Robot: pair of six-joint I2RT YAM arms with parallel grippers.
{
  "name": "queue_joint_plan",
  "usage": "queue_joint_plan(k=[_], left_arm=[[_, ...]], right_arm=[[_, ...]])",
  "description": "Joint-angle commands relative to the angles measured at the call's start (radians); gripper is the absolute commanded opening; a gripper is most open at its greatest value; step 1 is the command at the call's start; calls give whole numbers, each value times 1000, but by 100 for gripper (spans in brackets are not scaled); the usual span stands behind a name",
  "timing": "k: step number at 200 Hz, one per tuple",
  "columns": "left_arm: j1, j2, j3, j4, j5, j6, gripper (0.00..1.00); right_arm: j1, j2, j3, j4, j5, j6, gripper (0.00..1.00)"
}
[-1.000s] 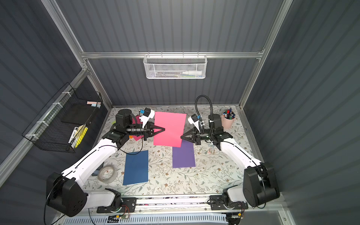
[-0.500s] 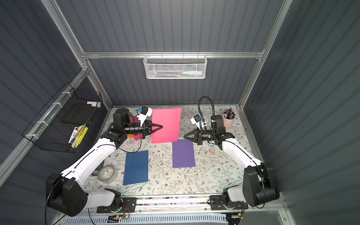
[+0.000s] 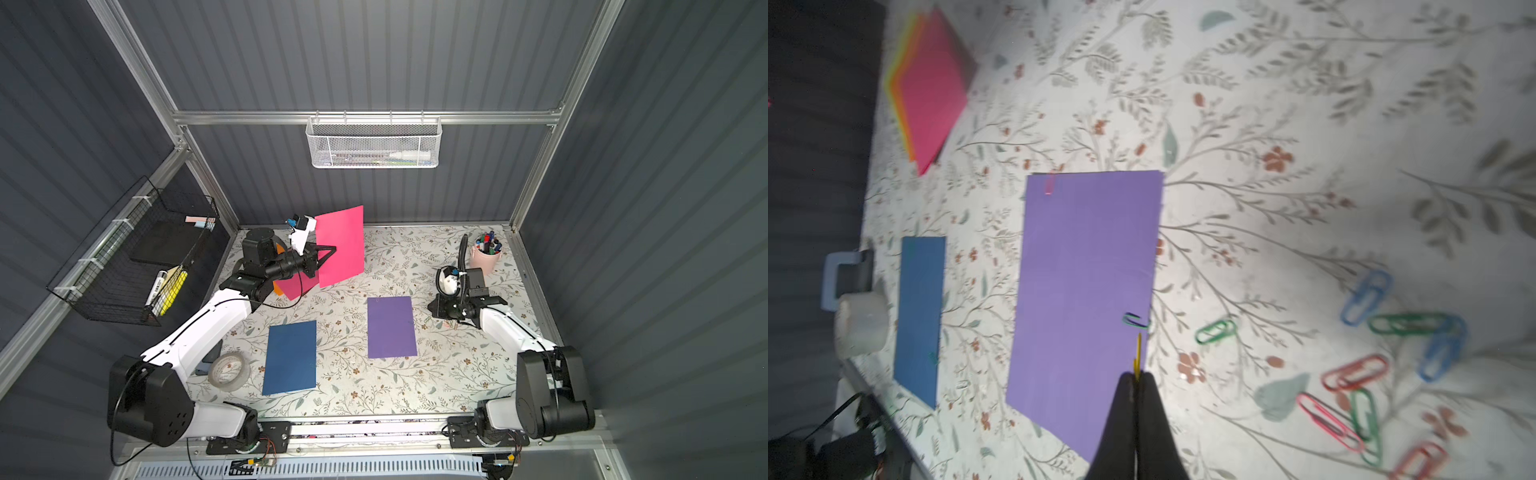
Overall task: Unclip the paperclips from the documents
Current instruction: Place the paper clip at the center of the board.
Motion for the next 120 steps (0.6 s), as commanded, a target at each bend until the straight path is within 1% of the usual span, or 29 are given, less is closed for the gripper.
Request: queue_joint_plan(k=[1,21,30,38,48,53,63,82,95,101,104,120], left_arm=[[47,62,-3,60,-73,-40,0],[109,118,-19,104,-64,-66,0],[134,143,-24,123,-67,-80,0],[152,166,-29,137,-68,-91,0],[173,199,-28,148,-73,-104,0],[184,214,-24,153,-74,-109,0],[202,247,-17,156,-90,-115,0],[226,305,5,150,-137,-132,0],[244,350,20,134,-176,-143,0],[251,372,30,121,-189,-148,0],[255,382,32,117,-221,-150,0],[274,425,44,87,-294,-168,0]], right_arm=[[-10,32,8,-90,186,76,1],[-16,69,20,-104,204,91,2],[-16,89,30,-117,215,97,7],[-16,106,41,-133,220,96,17],[-16,119,55,-151,226,95,36],[-16,119,57,-156,231,94,43],[-16,110,58,-162,245,91,51],[-16,79,59,-171,268,79,58],[-15,62,64,-173,271,68,59],[-15,56,66,-202,267,62,59],[-16,53,68,-204,266,60,59],[-15,40,71,-214,250,51,60]])
